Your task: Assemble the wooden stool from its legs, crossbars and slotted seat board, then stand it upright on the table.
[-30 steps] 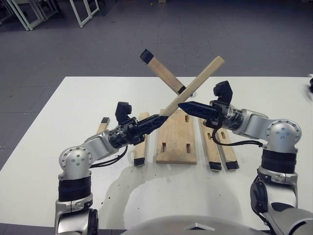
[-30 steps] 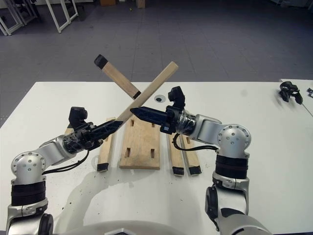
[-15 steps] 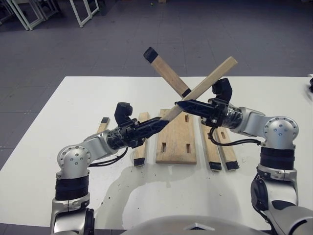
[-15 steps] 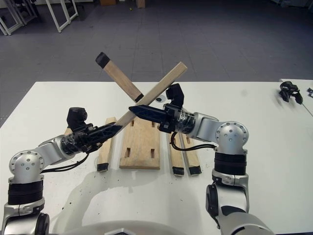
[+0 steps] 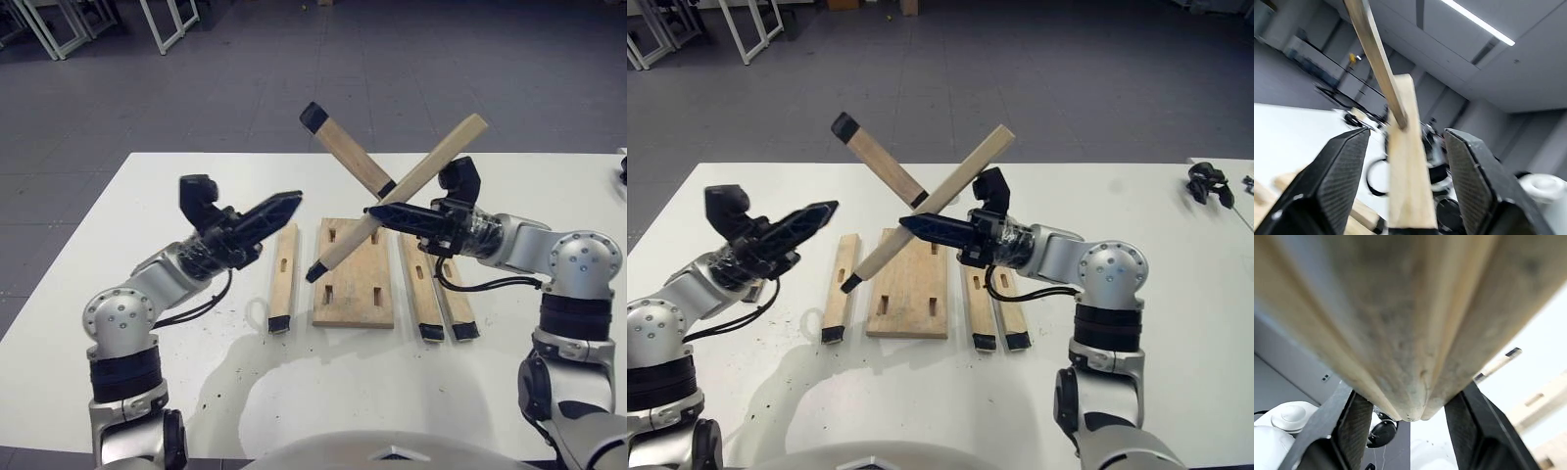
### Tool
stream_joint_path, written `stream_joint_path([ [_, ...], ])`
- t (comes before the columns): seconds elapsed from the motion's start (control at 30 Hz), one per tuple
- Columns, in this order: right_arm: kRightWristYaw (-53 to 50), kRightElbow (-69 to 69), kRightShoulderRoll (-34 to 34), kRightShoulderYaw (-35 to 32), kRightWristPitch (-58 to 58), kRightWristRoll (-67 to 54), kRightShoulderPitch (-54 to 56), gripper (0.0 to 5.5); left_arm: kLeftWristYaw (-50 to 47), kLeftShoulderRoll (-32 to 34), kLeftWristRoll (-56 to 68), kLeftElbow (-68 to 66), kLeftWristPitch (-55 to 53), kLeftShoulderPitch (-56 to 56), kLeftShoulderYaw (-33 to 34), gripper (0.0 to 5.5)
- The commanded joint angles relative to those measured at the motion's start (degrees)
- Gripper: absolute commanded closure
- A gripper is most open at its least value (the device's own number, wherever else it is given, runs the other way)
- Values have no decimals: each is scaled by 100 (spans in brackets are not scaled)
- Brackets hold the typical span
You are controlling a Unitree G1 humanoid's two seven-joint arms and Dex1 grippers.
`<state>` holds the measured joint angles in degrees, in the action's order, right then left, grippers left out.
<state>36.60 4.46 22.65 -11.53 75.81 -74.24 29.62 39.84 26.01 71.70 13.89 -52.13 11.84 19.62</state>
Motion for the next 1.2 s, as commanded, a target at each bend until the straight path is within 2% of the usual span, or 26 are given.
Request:
stream_joint_path([
  [0.03,-23,378,437,-21,-624,739,-361,347,-944,407,-2638,371,826,-414,-1478,272],
  [0.1,-130,450,500,-50,-1116,1207,-509,347,-1684,328,-3744,709,859,-623,-2467,272],
  [0.17,-180,486,547,12,-1432,1576,-577,347,-2316,228,-4427,1039,577,-762,-3144,272],
  [0.33,-73,500,633,116,-1718,1947,-609,347,-2952,104,-5127,1475,-79,-964,-3714,272],
  [0.47,-2,526,651,172,-1746,2036,-604,347,-3117,105,-5436,1544,-421,-1050,-3699,272],
  [0.6,39,622,638,263,-1783,2151,-651,347,-2907,177,-5425,1621,-704,-1110,-3822,272],
  [0.73,181,709,735,478,-2102,2537,-629,347,-2434,939,-5683,1657,-771,-1066,-4172,272],
  [0.87,519,495,857,871,-2594,3096,-462,347,-1860,2106,-6253,1274,-151,-1102,-4253,272],
  [1.0,931,-17,866,1415,-3144,3780,-204,347,-941,2788,-6547,907,1090,-1183,-4292,272],
  [1.2,1259,-913,472,1991,-3721,4465,70,347,-447,2652,-6913,285,2084,-989,-4294,272],
])
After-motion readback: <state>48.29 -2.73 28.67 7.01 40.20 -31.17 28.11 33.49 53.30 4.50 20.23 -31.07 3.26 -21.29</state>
